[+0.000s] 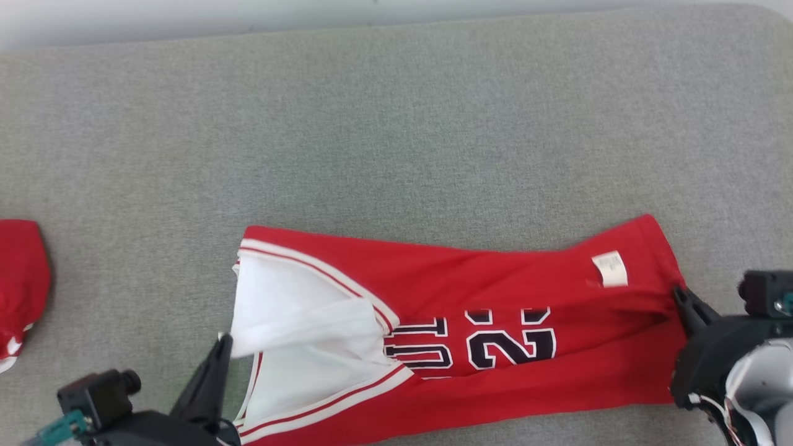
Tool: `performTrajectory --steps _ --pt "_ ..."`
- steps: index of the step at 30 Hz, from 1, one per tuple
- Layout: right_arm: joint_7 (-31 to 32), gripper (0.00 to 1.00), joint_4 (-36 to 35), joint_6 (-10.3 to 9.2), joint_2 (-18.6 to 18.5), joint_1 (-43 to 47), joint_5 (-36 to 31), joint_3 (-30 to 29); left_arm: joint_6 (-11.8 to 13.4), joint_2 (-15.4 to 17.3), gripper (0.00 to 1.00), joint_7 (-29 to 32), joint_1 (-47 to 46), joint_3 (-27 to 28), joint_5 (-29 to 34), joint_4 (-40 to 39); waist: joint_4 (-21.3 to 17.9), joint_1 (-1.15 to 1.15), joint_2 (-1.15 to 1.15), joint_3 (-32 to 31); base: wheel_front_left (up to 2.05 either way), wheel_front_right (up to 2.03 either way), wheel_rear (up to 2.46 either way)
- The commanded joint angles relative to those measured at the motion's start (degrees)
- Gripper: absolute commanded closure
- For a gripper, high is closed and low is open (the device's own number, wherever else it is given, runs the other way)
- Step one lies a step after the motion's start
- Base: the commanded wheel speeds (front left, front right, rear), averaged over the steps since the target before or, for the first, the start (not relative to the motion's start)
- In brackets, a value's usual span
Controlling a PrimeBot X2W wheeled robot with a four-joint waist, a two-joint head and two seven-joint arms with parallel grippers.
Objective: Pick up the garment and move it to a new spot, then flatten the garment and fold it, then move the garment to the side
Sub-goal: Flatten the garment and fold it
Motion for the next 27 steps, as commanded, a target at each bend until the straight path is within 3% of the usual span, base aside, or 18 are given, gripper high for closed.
performTrajectory --steps 1,20,21,22,27 --pt "0.5 1.00 -0.8 -0.16 0.5 1.4 0.0 -0.9 -0.1 -0.4 1.00 -0.4 1.4 0.1 -0.6 0.3 0.7 0.01 0.00 -0.9 0.00 0.00 0.00" --pt "3.0 1.00 -2.9 -0.16 7.1 8.0 -3.1 -7.0 -1.8 -3.9 1.00 0.9 5.0 -5.4 -2.4 4.6 1.9 0.01 0.00 -4.3 0.00 0.00 0.00" --pt "2.9 0.96 -2.8 -0.16 7.3 8.1 -3.5 -7.4 -1.9 -3.7 1.00 1.0 5.4 -5.5 -2.5 4.7 1.9 0.01 0.00 -4.5 0.00 0.00 0.00" --pt "2.7 0.00 -2.6 -0.16 7.7 8.1 -3.6 -7.8 -1.9 -3.4 1.00 1.2 5.7 -5.5 -2.5 4.7 1.9 0.01 0.00 -4.7 0.00 0.00 0.00" --pt "2.4 0.00 -1.7 -0.15 8.9 7.9 -4.2 -9.7 -1.6 -2.6 1.00 2.2 7.3 -5.7 -2.9 3.8 2.3 0.01 0.00 -5.6 0.00 0.00 0.00"
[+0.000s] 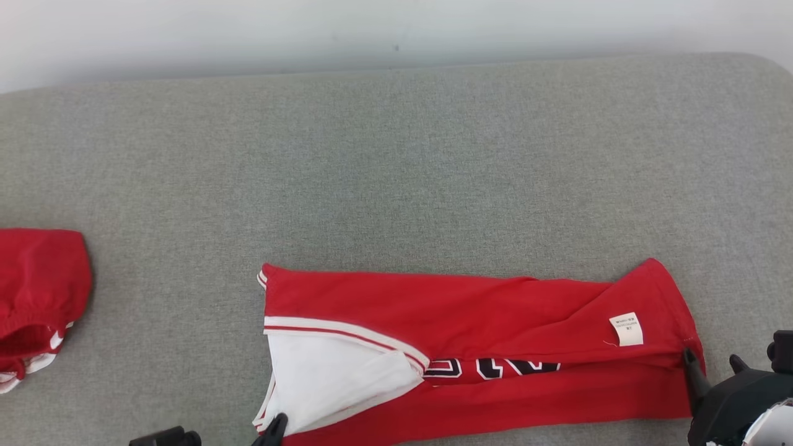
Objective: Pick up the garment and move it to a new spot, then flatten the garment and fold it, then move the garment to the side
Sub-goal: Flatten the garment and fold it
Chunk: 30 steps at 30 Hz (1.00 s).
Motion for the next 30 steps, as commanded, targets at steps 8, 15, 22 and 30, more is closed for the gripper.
performTrajectory --steps 8,15,22,30 --pt "-1.4 0.00 -0.6 -0.14 0.9 0.7 0.8 -1.9 0.2 0.9 0.65 0.2 0.9 -1.0 1.8 1.1 0.1 0.00 0.00 -1.3 0.00 0.00 0.00" --pt "-2.7 0.00 -1.8 -0.14 0.9 0.9 3.7 -3.8 2.6 2.5 0.00 -0.5 1.2 -1.7 5.3 3.8 -0.3 0.00 0.00 -2.8 0.00 0.00 0.00" --pt "-5.5 0.00 -1.7 -0.14 0.9 0.4 8.1 -5.2 1.8 2.2 0.00 -11.4 -1.3 -0.1 11.1 6.2 0.0 0.00 0.00 -4.0 0.00 0.00 0.00" --pt "-5.7 0.00 1.0 -0.14 0.9 -0.2 7.9 -4.9 3.6 0.7 0.00 -21.0 -5.6 1.4 24.7 8.7 0.8 0.00 0.00 -5.4 0.00 0.00 0.00"
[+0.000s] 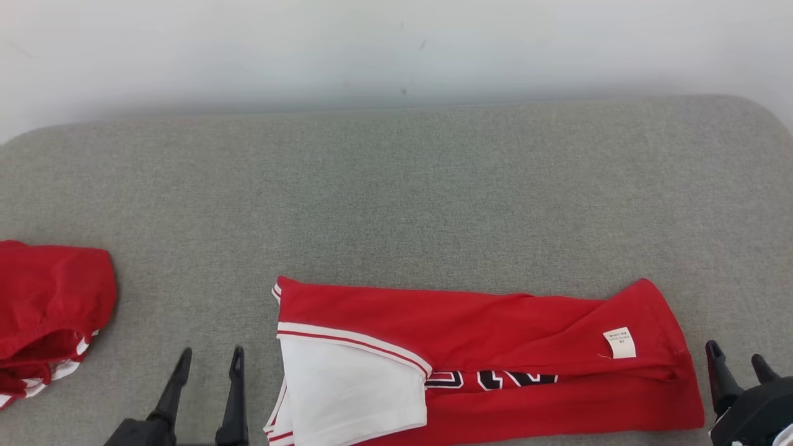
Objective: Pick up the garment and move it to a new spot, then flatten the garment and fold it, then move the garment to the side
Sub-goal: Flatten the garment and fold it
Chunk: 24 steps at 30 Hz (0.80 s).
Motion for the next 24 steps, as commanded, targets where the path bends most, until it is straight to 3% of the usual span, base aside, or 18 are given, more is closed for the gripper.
performTrajectory --steps 1,5,12,24 --pt "0.3 0.00 0.4 -0.14 0.2 -0.4 -0.4 0.3 0.4 -1.1 0.00 -0.3 -0.8 1.2 1.9 -0.8 0.3 0.00 0.00 -0.4 0.00 0.00 0.00" --pt "2.1 0.00 2.8 -0.14 0.2 -1.4 -1.8 1.4 -0.4 -4.9 0.00 -0.3 -0.2 4.9 7.9 -3.0 0.3 0.00 0.00 -0.7 0.00 0.00 0.00" --pt "6.0 0.00 7.7 -0.14 0.2 -5.2 -5.2 3.3 -4.9 -10.3 0.00 -0.3 1.2 10.5 13.4 -3.4 0.0 0.00 0.00 -0.3 0.00 0.00 0.00" --pt "11.9 0.00 13.0 -0.15 -1.6 -12.3 -13.2 2.0 -10.3 -14.0 0.00 -0.3 -0.7 15.0 18.8 -2.0 1.7 0.00 0.00 4.4 0.00 0.00 0.00"
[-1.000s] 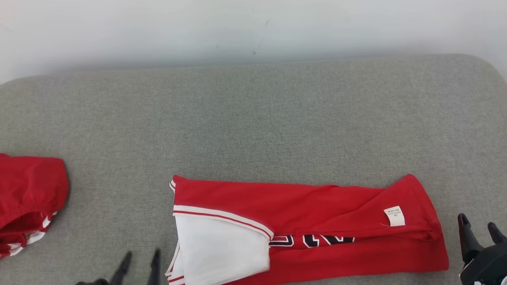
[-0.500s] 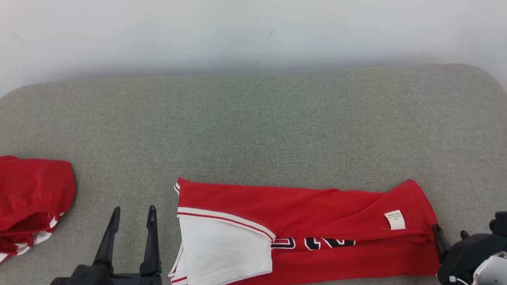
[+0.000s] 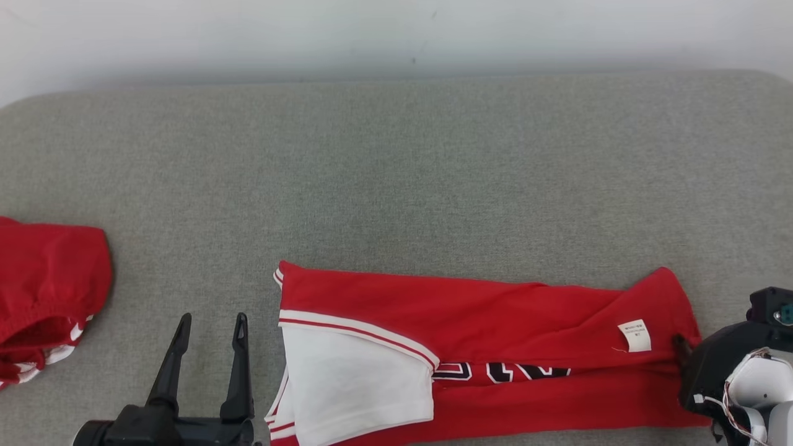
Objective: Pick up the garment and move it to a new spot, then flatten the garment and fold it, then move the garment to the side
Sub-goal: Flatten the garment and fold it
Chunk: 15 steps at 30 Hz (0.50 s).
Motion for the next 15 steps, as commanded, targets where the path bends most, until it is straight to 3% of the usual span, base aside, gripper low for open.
performTrajectory --steps 1,10,11,12,13,14,15 --pt "0.6 0.00 0.7 -0.16 -0.8 -0.5 -1.1 0.2 -0.4 -0.4 0.00 -0.2 -0.8 0.4 0.7 0.2 0.9 -0.01 0.00 1.5 0.00 0.00 0.00" --pt "6.0 0.00 6.5 -0.01 -1.6 -0.8 1.1 3.9 -2.2 -2.0 0.00 -0.2 -1.5 2.3 1.8 1.5 2.1 -0.01 0.00 2.9 0.00 0.00 0.00" --pt "6.7 0.18 6.8 0.00 -1.4 -0.5 1.8 4.4 -2.1 -2.1 0.00 -0.2 -1.4 2.4 1.9 1.6 2.1 -0.01 0.00 2.8 0.00 0.00 0.00" --pt "7.2 0.56 6.9 0.04 -1.2 -0.2 2.6 4.9 -2.2 -2.2 0.00 -0.2 -1.3 2.6 2.0 1.7 2.1 -0.01 0.00 2.7 0.00 0.00 0.00" --pt "7.9 0.74 7.0 0.06 -1.2 0.3 3.2 5.3 -2.3 -2.4 0.00 -0.2 -1.1 2.7 2.2 1.8 2.1 -0.01 0.00 2.5 0.00 0.00 0.00" --pt "8.5 1.00 7.0 0.06 -1.3 0.7 4.0 5.8 -2.4 -2.4 0.00 -0.2 -1.0 2.9 2.4 2.0 2.1 -0.01 0.00 2.4 0.00 0.00 0.00" --pt "8.9 1.00 6.8 0.05 -1.3 0.9 4.6 6.0 -2.4 -2.6 0.00 -0.2 -0.8 3.1 2.4 2.1 2.0 -0.01 0.00 2.1 0.00 0.00 0.00"
